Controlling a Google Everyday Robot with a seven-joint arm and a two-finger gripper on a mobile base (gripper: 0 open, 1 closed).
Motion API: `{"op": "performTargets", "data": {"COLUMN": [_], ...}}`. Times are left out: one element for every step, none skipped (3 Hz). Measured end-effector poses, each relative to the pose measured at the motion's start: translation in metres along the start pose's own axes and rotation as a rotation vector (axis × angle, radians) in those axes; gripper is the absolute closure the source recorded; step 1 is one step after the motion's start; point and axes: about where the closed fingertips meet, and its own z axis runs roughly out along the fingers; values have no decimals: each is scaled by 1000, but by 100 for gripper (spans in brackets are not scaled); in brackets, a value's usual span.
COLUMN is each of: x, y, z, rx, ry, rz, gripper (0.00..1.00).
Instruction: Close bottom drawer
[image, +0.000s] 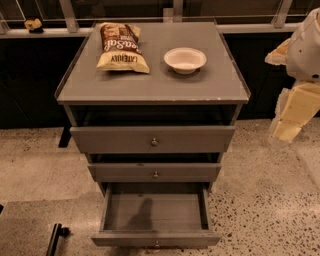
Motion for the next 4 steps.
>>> {"op": "performTargets", "data": {"x": [0,10,27,40], "y": [0,16,43,68], "z": [-1,4,24,50], "rx": [5,16,-6,-11], "ry": [-1,-3,-19,-21], "rz": [0,13,44,74], "gripper": [0,0,0,0]}}
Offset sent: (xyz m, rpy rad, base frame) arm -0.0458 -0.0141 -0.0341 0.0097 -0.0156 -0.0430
